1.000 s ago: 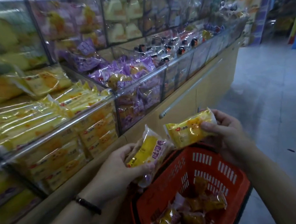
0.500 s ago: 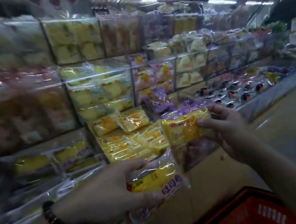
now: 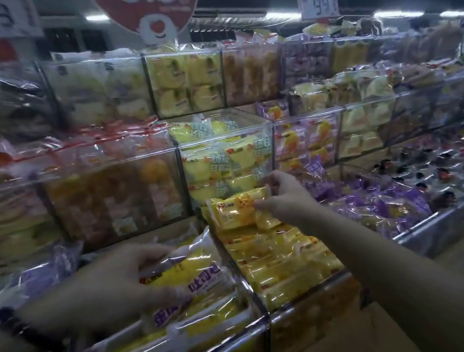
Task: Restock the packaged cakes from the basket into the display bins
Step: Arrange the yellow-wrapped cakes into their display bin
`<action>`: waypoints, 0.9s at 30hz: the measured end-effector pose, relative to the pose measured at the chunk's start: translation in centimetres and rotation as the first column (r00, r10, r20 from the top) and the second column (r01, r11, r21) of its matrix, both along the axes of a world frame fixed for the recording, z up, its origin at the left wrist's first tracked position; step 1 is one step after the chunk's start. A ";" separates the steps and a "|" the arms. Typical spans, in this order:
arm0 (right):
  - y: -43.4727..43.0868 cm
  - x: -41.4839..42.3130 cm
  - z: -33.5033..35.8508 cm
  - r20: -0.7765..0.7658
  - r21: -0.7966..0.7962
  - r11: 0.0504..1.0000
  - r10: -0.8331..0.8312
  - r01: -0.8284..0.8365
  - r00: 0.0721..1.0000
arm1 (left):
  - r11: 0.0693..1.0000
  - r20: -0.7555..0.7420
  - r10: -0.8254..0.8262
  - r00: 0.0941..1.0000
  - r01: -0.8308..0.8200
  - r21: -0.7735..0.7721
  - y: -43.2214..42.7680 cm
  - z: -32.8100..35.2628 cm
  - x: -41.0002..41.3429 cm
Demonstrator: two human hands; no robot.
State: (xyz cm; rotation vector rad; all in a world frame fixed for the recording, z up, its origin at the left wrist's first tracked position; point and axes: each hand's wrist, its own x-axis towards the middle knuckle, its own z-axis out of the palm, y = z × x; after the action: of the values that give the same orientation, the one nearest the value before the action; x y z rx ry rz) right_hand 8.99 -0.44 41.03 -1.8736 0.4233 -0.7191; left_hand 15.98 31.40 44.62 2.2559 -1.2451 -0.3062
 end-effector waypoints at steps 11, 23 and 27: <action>1.9 5.0 -0.6 -0.222 -0.611 0.787 -0.273 0.084 0.936 | 0.979 0.264 0.098 0.960 -0.140 0.148 2.3 -2.0 8.4; 2.9 5.4 0.3 -0.290 -0.792 0.610 -0.319 -0.039 0.902 | 0.932 0.548 0.107 0.829 -0.275 0.235 1.9 -2.8 9.9; 4.1 4.9 0.7 -0.288 -0.841 0.527 -0.242 -0.123 0.927 | 0.888 0.597 0.104 0.795 -0.345 0.306 1.4 -2.8 9.7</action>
State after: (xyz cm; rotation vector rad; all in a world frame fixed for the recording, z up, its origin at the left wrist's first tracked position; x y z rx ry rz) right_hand 13.93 3.70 41.75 -3.0040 0.4037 -0.6588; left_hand 25.65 32.78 41.83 2.9712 -1.2374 0.2622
